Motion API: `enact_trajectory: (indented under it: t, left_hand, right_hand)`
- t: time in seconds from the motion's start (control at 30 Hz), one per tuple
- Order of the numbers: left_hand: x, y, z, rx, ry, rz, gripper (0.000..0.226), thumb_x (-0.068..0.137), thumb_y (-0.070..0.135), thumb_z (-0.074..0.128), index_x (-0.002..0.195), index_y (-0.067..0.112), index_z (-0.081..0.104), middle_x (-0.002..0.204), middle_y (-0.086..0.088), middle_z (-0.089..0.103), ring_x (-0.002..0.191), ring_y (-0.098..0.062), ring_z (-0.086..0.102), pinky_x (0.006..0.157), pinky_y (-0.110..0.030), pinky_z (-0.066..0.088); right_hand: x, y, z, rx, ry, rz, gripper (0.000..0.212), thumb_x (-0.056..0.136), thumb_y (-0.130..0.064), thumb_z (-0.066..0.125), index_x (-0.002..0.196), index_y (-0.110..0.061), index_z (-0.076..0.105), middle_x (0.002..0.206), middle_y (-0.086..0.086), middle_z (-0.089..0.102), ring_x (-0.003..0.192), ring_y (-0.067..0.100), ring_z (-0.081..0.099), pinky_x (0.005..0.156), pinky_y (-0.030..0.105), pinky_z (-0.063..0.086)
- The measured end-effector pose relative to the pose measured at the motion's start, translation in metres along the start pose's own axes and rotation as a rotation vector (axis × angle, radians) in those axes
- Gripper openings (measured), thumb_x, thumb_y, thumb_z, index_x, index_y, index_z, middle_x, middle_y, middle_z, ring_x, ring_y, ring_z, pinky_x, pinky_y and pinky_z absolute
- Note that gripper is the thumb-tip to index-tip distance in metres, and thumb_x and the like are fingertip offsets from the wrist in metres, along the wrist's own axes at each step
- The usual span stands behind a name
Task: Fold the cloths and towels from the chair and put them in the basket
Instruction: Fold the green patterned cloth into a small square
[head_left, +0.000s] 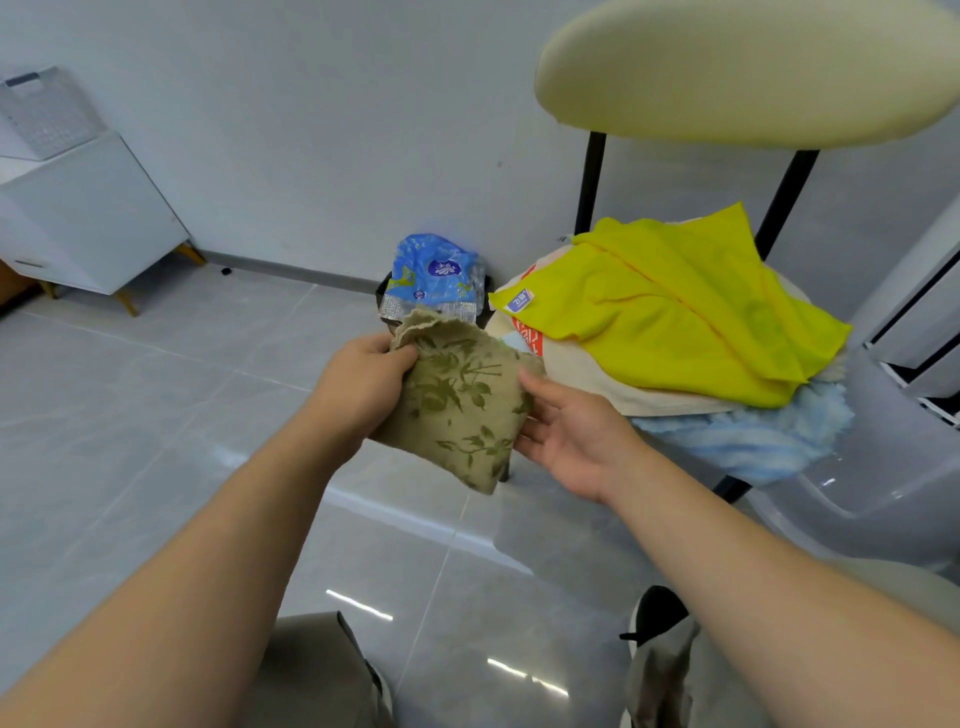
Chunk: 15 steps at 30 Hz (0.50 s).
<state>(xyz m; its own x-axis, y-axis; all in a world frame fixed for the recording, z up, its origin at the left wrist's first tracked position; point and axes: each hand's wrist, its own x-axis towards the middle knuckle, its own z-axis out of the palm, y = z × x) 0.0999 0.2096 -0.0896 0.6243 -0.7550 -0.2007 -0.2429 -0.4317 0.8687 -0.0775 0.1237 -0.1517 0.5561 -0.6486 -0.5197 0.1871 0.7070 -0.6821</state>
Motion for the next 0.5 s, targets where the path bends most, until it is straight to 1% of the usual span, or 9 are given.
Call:
enact_trajectory:
  t: [0.07,0.13,0.17,0.23,0.27,0.33,0.4,0.47,0.5]
  left_hand:
    - [-0.001,-0.001,0.007,-0.123,-0.038,-0.096,0.025,0.098,0.023,0.057,0.076,0.017,0.068,0.078,-0.003,0.072,0.070,-0.018,0.067,0.062,-0.026,0.048]
    - [-0.002,-0.002,0.013,-0.161,-0.082,-0.136,0.021,0.098,0.023,0.058,0.081,0.016,0.070,0.079,-0.003,0.074,0.070,-0.018,0.069,0.061,-0.025,0.049]
    - [-0.002,-0.002,0.015,-0.173,-0.095,-0.146,0.020,0.097,0.023,0.059,0.082,0.015,0.070,0.078,-0.003,0.074,0.069,-0.018,0.069,0.060,-0.024,0.049]
    - [-0.004,-0.002,0.018,-0.207,-0.115,-0.158,0.020,0.097,0.022,0.060,0.081,0.014,0.068,0.073,-0.002,0.072,0.062,-0.016,0.066,0.056,-0.023,0.046]
    - [-0.005,-0.002,0.020,-0.223,-0.129,-0.160,0.021,0.098,0.021,0.059,0.079,0.014,0.066,0.068,0.000,0.070,0.057,-0.014,0.064,0.053,-0.021,0.044]
    - [-0.007,-0.001,0.024,-0.273,-0.145,-0.158,0.023,0.098,0.018,0.059,0.075,0.014,0.063,0.063,0.001,0.068,0.054,-0.014,0.061,0.052,-0.021,0.043]
    - [-0.008,-0.001,0.030,-0.330,-0.160,-0.172,0.022,0.098,0.014,0.057,0.078,0.013,0.063,0.068,-0.002,0.069,0.057,-0.015,0.063,0.056,-0.023,0.046]
    - [-0.010,0.001,0.036,-0.419,-0.182,-0.234,0.018,0.099,0.012,0.053,0.084,0.010,0.064,0.071,-0.004,0.070,0.057,-0.015,0.066,0.056,-0.024,0.050]
    - [-0.011,0.003,0.037,-0.476,-0.196,-0.287,0.016,0.098,0.011,0.053,0.089,0.008,0.065,0.069,-0.004,0.071,0.057,-0.015,0.068,0.055,-0.024,0.052]
  right_hand:
    - [0.001,0.000,0.002,-0.021,0.018,0.086,0.030,0.094,-0.034,0.066,0.114,-0.012,0.067,0.093,0.007,0.075,0.085,0.021,0.071,0.074,0.035,0.057]
    - [0.004,0.002,0.003,-0.081,0.093,0.080,0.033,0.095,-0.042,0.063,0.110,-0.014,0.070,0.087,0.004,0.075,0.082,0.021,0.070,0.078,0.037,0.058]
    - [0.006,0.003,0.004,-0.104,0.128,0.056,0.032,0.097,-0.042,0.059,0.108,-0.014,0.069,0.086,0.004,0.076,0.081,0.022,0.071,0.080,0.040,0.057]
    - [0.008,0.003,0.005,-0.127,0.166,-0.020,0.031,0.103,-0.039,0.050,0.110,-0.014,0.067,0.092,0.007,0.077,0.083,0.024,0.073,0.076,0.042,0.060]
    - [0.010,0.004,0.005,-0.151,0.196,-0.083,0.030,0.105,-0.037,0.046,0.110,-0.014,0.065,0.098,0.009,0.076,0.086,0.025,0.074,0.073,0.043,0.061]
    - [0.015,0.005,0.002,-0.338,0.332,-0.273,0.028,0.106,-0.037,0.042,0.105,-0.016,0.060,0.101,0.010,0.072,0.089,0.026,0.070,0.077,0.043,0.060]
    - [0.014,0.003,-0.001,-0.622,0.491,-0.483,0.026,0.106,-0.037,0.038,0.103,-0.016,0.055,0.096,0.004,0.064,0.087,0.024,0.060,0.076,0.035,0.049]
    - [0.011,-0.001,-0.003,-0.773,0.534,-0.616,0.025,0.107,-0.035,0.036,0.105,-0.015,0.051,0.090,0.001,0.057,0.082,0.024,0.052,0.070,0.032,0.035]
    - [0.011,-0.002,-0.005,-0.817,0.532,-0.651,0.023,0.107,-0.034,0.036,0.102,-0.015,0.049,0.088,0.001,0.056,0.081,0.026,0.050,0.068,0.032,0.032]
